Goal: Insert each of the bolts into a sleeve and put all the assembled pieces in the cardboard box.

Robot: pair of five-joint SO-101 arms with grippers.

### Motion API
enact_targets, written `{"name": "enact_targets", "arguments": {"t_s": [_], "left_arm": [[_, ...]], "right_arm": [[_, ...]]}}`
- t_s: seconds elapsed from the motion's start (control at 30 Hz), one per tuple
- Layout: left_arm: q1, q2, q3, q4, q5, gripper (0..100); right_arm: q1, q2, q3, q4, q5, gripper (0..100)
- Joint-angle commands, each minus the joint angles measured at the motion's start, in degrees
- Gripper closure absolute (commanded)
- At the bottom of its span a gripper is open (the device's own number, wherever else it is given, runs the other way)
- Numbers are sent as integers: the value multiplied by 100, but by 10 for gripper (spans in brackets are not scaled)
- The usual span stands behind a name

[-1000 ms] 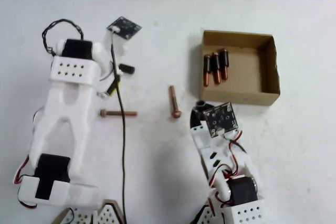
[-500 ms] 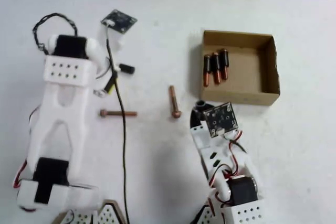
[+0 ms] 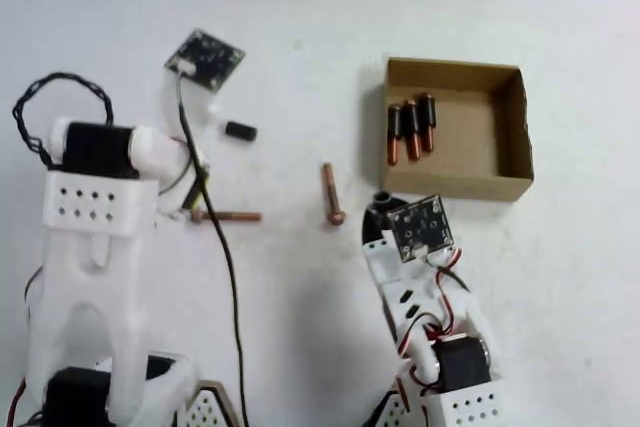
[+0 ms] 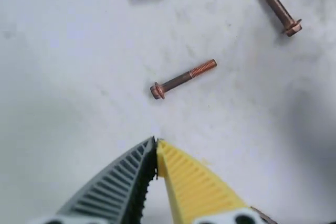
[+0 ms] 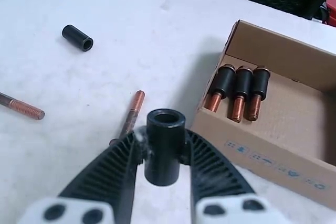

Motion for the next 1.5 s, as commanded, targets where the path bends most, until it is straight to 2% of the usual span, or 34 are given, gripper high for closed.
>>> {"name": "enact_targets", "arguments": {"t_s": [0.0, 0.1, 0.3, 0.57, 0.73, 0.83, 0.93, 1.13, 1.27, 1.47], "left_arm": [[-13, -391, 624, -527, 62, 969], [4, -497, 1556, -1336, 88, 969], [-22, -497, 2831, -2910, 1160, 967], [-13, -479, 3578, -3859, 2145, 965], [-4, -470, 3974, -4519, 2215, 969], [-22, -470, 4352, -5266, 2233, 979], [22, -488, 4923, -5829, 2927, 978], [-22, -514, 5336, -5952, 4862, 977], [31, -479, 5310, -5960, 5213, 959], [22, -479, 5345, -5925, 5574, 798]], "right_arm": [[22, -57, -53, -136, -9, 981], [22, -57, -53, -136, -9, 981], [22, -57, -53, -136, -9, 981], [22, -57, -53, -136, -9, 981], [22, -57, -53, -136, -9, 981], [22, -57, -53, -119, -9, 981], [22, -57, -53, -119, -9, 981], [22, -57, -53, -110, -9, 981], [22, -57, -53, -110, -9, 981], [22, -57, -53, -110, -9, 981]]}}
